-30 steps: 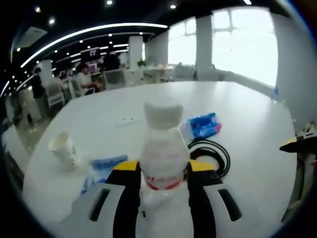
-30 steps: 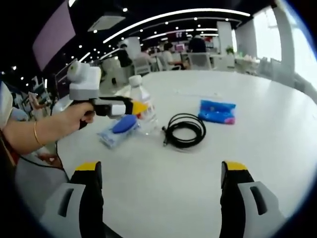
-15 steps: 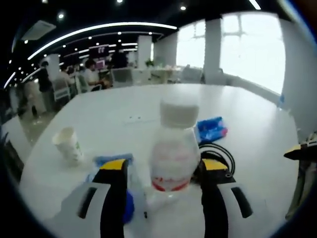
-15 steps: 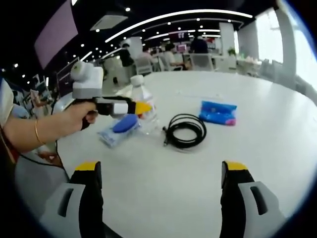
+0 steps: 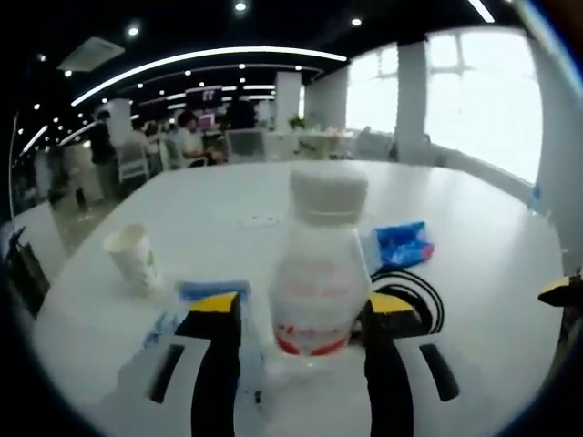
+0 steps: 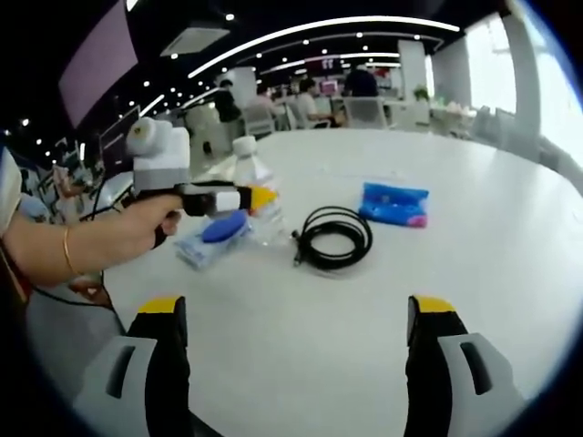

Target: Arrange the tabletop items into an orderly group along one side of the table until the central work area is clear of visible clutter.

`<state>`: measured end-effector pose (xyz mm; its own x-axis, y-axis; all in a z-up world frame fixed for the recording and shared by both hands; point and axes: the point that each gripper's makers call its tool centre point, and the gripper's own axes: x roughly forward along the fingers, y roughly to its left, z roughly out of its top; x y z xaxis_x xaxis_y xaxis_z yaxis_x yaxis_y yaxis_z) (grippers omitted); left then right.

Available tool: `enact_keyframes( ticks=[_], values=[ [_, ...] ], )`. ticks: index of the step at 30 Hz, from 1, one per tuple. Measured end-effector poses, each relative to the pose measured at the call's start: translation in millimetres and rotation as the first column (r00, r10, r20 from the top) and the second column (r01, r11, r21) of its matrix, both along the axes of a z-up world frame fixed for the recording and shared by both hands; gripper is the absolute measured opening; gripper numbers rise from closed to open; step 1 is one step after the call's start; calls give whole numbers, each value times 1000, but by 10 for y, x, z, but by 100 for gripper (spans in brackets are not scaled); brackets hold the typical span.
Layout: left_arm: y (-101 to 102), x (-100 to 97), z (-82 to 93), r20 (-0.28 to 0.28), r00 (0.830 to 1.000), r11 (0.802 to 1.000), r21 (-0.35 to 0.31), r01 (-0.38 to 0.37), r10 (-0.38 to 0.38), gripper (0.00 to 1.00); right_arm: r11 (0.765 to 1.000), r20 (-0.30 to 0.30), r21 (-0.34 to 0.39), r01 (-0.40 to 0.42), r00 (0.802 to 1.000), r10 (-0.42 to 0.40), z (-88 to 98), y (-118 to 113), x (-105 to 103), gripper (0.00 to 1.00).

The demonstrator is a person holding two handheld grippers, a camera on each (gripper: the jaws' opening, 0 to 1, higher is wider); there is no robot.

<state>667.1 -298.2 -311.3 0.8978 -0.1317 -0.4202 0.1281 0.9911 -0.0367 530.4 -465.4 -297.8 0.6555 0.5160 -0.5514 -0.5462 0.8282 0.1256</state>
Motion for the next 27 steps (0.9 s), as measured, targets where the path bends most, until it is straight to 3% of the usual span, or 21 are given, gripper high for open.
enact_keyframes(
  ticks=[4,5,11,15,18,27],
  values=[
    [-63,-5,22,15,1000,1000,6,11,-11,38,1000,-2,-3,3,1000,-3,-10,-11,4,99],
    [-26,-9,14,14,1000,999,41,-7,6,37,1000,-3,-4,4,1000,-4,-13,-14,5,99],
    [-34,10,28,22,1000,1000,17,-17,17,36,1000,-8,-11,5,1000,-5,-32,-22,-1,99],
    [-76,19,45,23,1000,999,42,17,-18,35,1000,-10,-16,-1,1000,1,-39,-13,-1,99],
    [-82,35,111,32,999,997,66,39,-41,35,1000,-9,-13,-7,1000,7,-34,0,0,99],
    [-12,111,442,93,995,998,45,37,-42,35,1000,-15,-13,-18,1000,18,-39,16,-15,99]
  ],
)
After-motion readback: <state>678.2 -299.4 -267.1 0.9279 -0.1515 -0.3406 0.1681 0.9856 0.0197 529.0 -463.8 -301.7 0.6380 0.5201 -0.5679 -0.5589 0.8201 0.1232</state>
